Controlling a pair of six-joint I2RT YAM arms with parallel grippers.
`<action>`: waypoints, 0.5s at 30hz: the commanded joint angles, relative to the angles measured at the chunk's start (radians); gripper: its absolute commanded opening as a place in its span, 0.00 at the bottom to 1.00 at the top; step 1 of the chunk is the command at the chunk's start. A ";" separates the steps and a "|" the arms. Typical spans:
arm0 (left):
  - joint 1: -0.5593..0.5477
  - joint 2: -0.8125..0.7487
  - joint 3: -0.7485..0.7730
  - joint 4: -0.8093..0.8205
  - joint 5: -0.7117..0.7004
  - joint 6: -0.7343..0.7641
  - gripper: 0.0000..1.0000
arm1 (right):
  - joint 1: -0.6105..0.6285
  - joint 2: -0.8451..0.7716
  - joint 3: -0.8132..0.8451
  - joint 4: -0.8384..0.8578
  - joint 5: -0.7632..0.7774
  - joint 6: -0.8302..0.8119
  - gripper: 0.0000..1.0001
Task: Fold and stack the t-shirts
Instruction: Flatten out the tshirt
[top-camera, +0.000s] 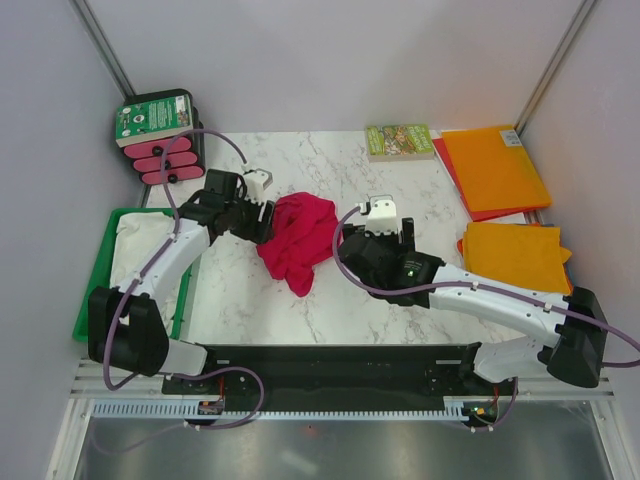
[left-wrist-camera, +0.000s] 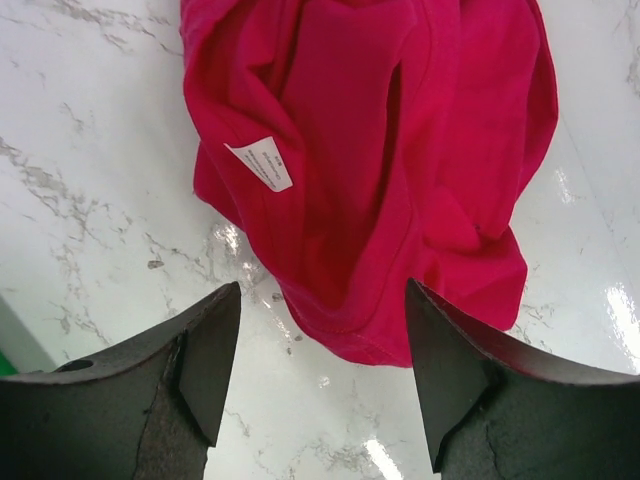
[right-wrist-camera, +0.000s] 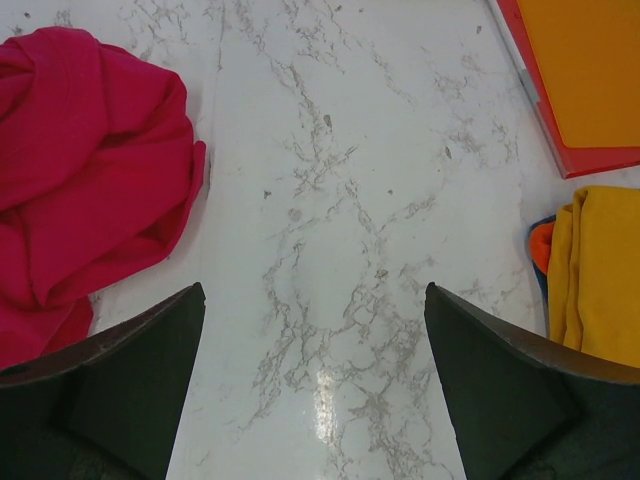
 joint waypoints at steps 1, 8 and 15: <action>0.001 0.042 -0.005 0.022 0.055 0.019 0.73 | -0.004 0.011 0.007 0.027 -0.007 0.007 0.98; 0.001 0.044 -0.058 -0.003 0.080 0.053 0.63 | -0.012 0.028 -0.004 0.029 -0.013 0.031 0.98; 0.001 -0.005 -0.091 0.014 0.025 0.053 0.02 | -0.013 0.034 -0.016 0.027 -0.011 0.059 0.98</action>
